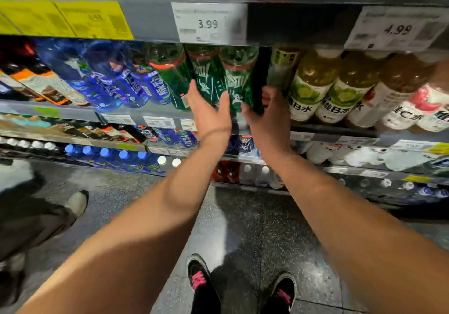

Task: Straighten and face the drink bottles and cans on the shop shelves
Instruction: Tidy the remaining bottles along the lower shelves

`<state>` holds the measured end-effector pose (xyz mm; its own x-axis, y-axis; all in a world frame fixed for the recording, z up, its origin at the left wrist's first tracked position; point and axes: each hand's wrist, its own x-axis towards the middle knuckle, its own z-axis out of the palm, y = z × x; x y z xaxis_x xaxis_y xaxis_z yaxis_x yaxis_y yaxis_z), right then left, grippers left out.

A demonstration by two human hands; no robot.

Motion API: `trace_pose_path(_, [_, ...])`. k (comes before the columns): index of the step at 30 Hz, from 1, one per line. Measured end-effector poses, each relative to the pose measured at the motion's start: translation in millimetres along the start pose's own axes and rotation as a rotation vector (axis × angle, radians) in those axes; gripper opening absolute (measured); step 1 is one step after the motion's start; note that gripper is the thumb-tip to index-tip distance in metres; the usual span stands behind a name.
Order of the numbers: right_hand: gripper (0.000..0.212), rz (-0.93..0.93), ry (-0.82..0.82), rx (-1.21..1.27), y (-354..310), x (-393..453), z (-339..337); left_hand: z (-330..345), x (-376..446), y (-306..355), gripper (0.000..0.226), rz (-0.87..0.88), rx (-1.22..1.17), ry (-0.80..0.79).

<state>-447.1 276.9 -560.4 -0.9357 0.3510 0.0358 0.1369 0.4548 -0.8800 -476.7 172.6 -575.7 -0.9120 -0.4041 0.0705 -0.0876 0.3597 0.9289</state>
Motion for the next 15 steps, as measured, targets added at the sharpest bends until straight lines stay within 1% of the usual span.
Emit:
trace_pose_path(3, [0.074,0.006,-0.027,-0.004,-6,18,14,7,9,2,0.076,0.000,-0.030,-0.007])
trace_pose_path(5, [0.077,-0.002,-0.053,0.032,-9,27,21,8,18,1,0.072,0.009,-0.037,-0.003])
trace_pose_path(8, [0.070,-0.002,-0.069,0.083,-8,35,28,7,28,-2,0.069,0.009,-0.050,0.017])
trace_pose_path(10, [0.067,0.002,-0.057,0.082,-6,36,29,5,30,-6,0.070,0.051,-0.009,0.035])
trace_pose_path(12, [0.062,-0.027,-0.003,0.048,-2,34,27,6,30,-10,0.068,0.115,0.067,0.033])
trace_pose_path(14, [0.056,-0.062,0.054,0.013,2,29,23,7,29,-13,0.062,0.138,0.119,0.019])
trace_pose_path(15, [0.054,-0.074,0.075,-0.002,4,26,21,8,29,-13,0.060,0.138,0.109,0.015])
